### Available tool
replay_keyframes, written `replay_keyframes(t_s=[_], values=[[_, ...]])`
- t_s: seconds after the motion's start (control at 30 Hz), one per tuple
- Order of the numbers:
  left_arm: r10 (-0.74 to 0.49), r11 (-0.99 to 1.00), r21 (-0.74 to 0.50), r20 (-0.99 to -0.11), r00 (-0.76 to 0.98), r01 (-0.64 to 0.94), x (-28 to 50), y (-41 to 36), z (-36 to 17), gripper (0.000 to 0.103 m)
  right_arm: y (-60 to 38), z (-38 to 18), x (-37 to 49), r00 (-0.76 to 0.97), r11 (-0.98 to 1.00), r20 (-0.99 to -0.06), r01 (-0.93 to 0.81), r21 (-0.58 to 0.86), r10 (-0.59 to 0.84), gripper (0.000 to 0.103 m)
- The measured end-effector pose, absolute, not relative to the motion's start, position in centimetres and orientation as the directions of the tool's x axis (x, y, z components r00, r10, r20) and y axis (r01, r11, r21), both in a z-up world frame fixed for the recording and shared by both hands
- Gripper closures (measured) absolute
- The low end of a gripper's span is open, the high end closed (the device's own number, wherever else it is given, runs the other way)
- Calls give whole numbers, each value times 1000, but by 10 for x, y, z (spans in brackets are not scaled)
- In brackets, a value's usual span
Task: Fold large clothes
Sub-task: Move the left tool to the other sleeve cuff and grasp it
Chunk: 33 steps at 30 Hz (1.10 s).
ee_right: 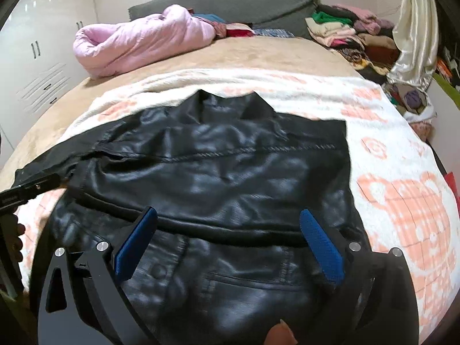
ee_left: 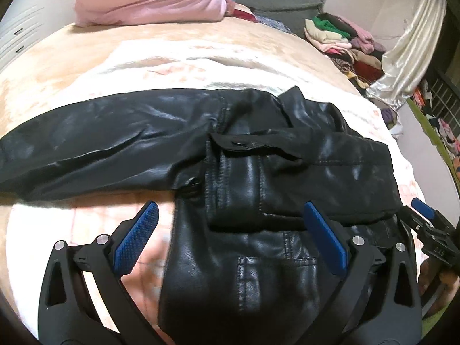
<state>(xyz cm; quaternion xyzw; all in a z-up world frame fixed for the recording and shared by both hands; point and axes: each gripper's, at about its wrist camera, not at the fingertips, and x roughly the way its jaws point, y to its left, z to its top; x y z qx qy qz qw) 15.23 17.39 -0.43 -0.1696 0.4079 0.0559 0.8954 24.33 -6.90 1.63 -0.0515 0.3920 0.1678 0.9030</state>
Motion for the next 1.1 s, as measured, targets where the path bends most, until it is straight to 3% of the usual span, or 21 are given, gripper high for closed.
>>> replay_keyframes(t_s=[0.57,1.1], values=[[144,904,-185,-719,680,-386,120,217,15,9,33,51,230,651,865,-670,-500,-26,356,4],[203,824,-239,-722,661,-514,102,277,15,9,120,61,223,613,786,-658,-616,-51,438,4]])
